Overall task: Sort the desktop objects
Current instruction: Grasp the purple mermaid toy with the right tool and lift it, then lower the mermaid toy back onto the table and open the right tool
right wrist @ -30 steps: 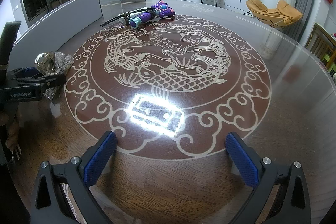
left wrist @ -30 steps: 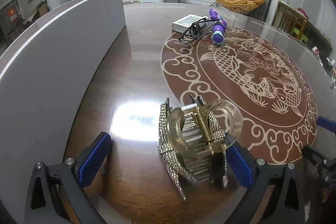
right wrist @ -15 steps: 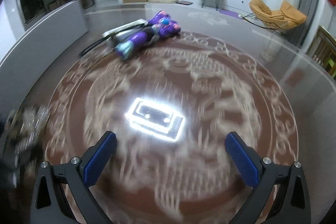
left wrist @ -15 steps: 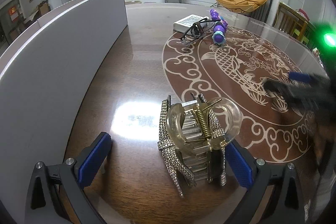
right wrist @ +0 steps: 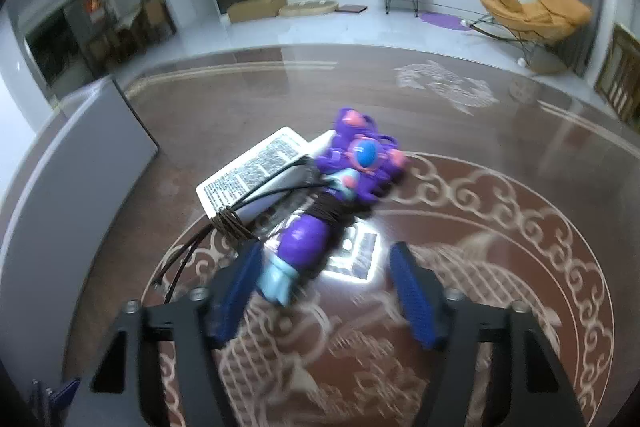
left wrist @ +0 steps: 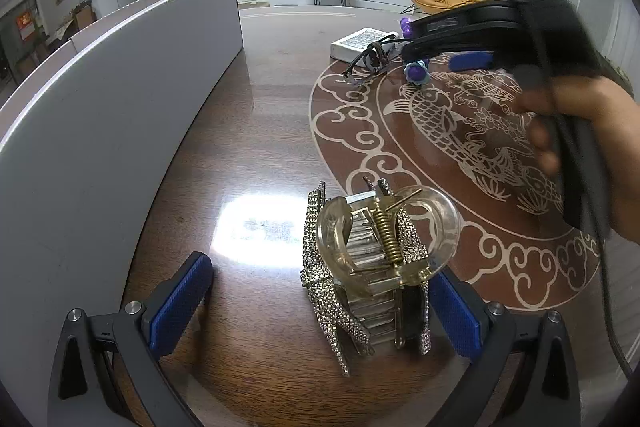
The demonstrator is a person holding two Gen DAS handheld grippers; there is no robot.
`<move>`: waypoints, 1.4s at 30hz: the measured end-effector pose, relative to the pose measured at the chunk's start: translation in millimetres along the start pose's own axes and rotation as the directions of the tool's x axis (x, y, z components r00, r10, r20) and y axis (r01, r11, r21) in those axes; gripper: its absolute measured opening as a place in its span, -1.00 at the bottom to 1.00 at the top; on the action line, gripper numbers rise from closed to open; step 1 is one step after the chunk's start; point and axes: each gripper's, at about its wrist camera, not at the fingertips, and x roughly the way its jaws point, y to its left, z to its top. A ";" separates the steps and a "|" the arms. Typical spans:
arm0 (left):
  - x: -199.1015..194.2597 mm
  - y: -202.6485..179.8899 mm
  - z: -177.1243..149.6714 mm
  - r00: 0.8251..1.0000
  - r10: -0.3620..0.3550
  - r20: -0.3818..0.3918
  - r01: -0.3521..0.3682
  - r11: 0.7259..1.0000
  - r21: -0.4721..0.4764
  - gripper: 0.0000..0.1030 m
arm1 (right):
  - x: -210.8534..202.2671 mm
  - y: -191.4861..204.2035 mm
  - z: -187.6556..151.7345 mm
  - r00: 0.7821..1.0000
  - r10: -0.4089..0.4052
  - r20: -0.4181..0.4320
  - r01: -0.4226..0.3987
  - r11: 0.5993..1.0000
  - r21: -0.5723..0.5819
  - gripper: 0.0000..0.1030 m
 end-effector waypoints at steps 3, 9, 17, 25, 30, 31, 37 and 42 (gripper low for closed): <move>0.1 0.0 0.0 1.000 0.000 0.000 0.000 1.000 0.000 1.00 | 11.1 -3.3 4.6 1.000 -0.027 0.006 0.026 0.998 0.058 0.10; -0.9 -0.3 -0.6 1.000 0.000 0.000 0.000 1.000 0.000 1.00 | 12.8 -7.5 7.3 0.999 -0.047 0.016 0.047 0.999 0.019 -0.53; -1.1 -0.5 -0.5 1.000 0.000 0.000 0.000 1.000 0.000 1.00 | -14.6 -14.4 -35.6 0.997 -0.057 0.047 0.060 0.995 -0.081 -0.53; -1.1 -0.4 -0.6 1.000 -0.001 0.000 0.001 1.000 0.001 1.00 | -71.2 -28.0 -114.6 0.998 -0.041 0.055 0.050 0.985 -0.164 -0.53; -1.2 -0.5 -0.6 1.000 -0.001 0.000 0.001 1.000 0.001 1.00 | -107.2 -40.1 -161.3 0.998 -0.038 0.053 0.046 0.984 -0.169 -0.51; -1.1 -0.2 -1.0 1.000 -0.001 0.000 0.001 1.000 0.001 1.00 | -112.4 -41.1 -168.1 0.998 -0.041 0.052 0.049 0.984 -0.169 -0.46; -1.5 -0.3 -0.9 1.000 -0.001 0.000 0.001 1.000 0.001 1.00 | -106.9 -47.8 -162.9 0.997 -0.069 0.028 0.073 0.986 -0.152 0.73; -1.4 -0.4 -1.0 1.000 -0.001 0.000 0.001 1.000 0.001 1.00 | -85.3 -39.6 -143.1 0.999 -0.044 -0.005 0.043 0.989 -0.140 1.00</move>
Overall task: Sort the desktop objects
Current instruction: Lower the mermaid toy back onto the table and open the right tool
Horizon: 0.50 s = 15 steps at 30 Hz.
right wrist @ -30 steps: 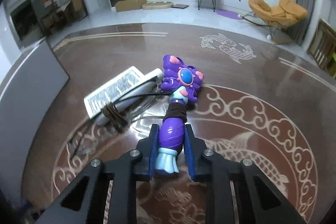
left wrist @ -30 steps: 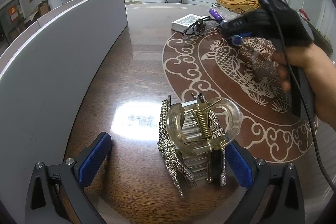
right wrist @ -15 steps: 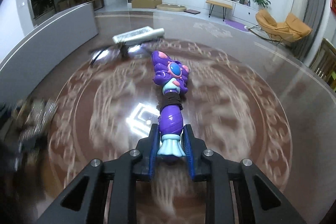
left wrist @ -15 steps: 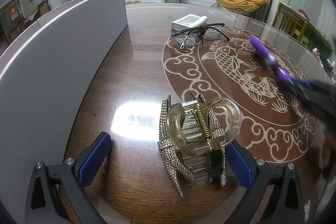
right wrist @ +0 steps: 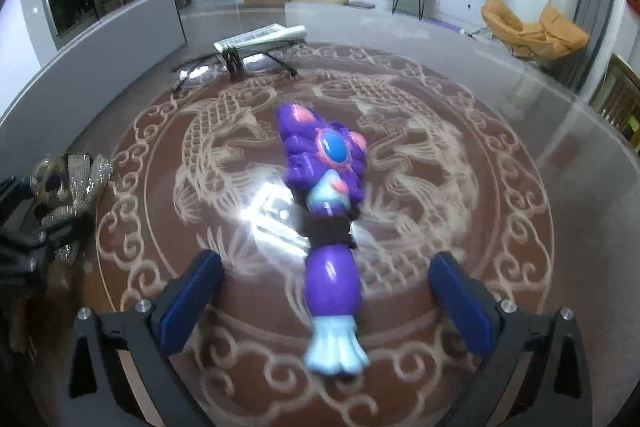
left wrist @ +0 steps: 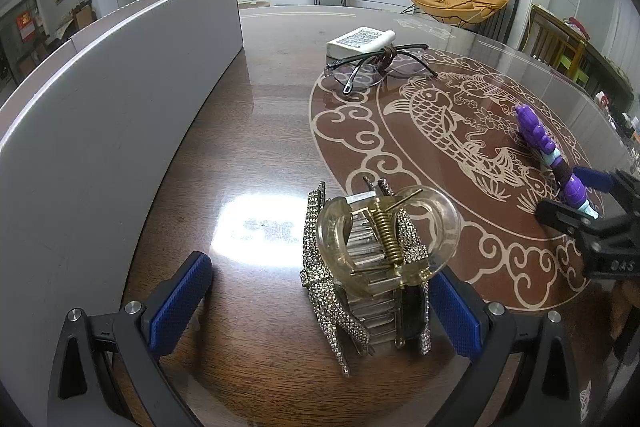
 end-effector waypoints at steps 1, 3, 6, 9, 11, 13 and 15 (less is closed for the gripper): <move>0.1 0.0 -0.1 1.000 0.000 0.000 0.000 1.000 0.000 1.00 | 1.4 1.3 2.8 1.000 0.004 -0.001 -0.004 1.000 -0.004 1.00; 0.1 0.2 -0.2 1.000 0.000 0.000 0.000 1.000 0.000 1.00 | 4.3 2.9 8.4 1.000 0.009 -0.002 -0.009 1.000 -0.009 1.00; -0.1 0.0 0.1 1.000 0.000 0.000 0.000 1.000 0.000 1.00 | 5.9 4.1 10.3 1.000 0.010 -0.002 -0.010 1.000 -0.011 1.00; 0.0 0.1 0.0 1.000 0.000 0.000 0.000 1.000 0.000 1.00 | 5.2 3.9 11.9 1.000 0.010 -0.003 -0.010 1.000 -0.011 1.00; -1.9 0.6 -3.2 1.000 -0.004 -0.001 0.004 1.000 0.011 1.00 | 5.3 4.0 11.7 1.000 0.010 -0.003 -0.010 1.000 -0.011 1.00; -5.0 2.7 -7.8 1.000 -0.016 -0.001 0.016 1.000 0.026 1.00 | 5.9 4.1 12.6 1.000 0.010 -0.003 -0.010 1.000 -0.011 1.00; -7.9 4.1 -11.2 1.000 -0.018 0.000 0.018 0.999 0.031 1.00 | 6.0 4.0 12.6 1.000 0.010 -0.003 -0.010 1.000 -0.011 1.00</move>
